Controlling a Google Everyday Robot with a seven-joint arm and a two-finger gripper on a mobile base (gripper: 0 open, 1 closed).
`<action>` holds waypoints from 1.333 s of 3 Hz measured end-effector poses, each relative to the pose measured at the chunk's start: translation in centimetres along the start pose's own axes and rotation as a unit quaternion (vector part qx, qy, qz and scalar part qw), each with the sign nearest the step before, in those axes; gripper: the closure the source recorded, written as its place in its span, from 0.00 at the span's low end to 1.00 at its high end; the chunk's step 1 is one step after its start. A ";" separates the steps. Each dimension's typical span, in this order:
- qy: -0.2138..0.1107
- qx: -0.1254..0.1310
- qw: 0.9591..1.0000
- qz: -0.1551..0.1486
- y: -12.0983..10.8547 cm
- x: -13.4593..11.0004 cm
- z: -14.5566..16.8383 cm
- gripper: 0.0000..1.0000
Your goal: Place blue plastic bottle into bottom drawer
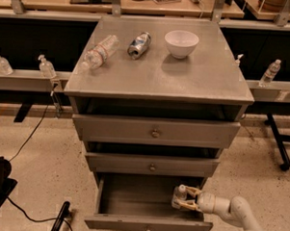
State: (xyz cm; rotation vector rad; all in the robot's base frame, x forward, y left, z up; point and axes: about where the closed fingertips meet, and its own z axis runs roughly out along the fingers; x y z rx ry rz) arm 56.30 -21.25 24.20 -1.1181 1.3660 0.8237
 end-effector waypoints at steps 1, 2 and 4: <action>-0.001 -0.002 1.000 0.001 0.1 0.0 0.4 0.00; 0.000 0.001 1.000 0.002 0.1 0.0 0.4 0.00; 0.010 0.082 0.996 0.015 1.3 -2.3 -4.0 0.00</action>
Offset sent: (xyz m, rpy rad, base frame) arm 0.0001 0.0021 -0.0005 0.0016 0.0012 0.0026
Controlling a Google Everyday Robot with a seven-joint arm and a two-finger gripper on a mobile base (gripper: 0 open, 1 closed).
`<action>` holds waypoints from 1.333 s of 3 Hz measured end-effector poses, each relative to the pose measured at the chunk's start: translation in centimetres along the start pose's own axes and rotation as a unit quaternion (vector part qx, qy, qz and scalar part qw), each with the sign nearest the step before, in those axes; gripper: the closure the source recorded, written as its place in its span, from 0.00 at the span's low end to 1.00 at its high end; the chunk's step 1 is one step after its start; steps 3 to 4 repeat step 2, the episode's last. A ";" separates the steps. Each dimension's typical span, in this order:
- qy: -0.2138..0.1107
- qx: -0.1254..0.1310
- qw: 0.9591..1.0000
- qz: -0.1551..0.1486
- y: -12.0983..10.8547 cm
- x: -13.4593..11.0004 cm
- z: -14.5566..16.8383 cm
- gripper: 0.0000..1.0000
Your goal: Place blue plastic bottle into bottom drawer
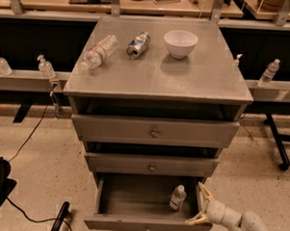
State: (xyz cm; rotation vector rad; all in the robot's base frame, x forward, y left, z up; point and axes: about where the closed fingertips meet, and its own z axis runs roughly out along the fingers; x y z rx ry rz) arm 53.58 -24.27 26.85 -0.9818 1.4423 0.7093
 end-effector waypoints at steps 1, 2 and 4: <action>0.002 0.055 0.998 0.016 2.0 -1.4 -3.5 0.00; 0.000 0.064 0.997 0.030 3.6 -1.0 -4.6 0.00; 0.000 0.064 0.997 0.030 3.6 -1.0 -4.6 0.00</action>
Offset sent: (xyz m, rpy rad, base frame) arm -0.0299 -0.0161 0.0138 0.0160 0.0102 -0.0965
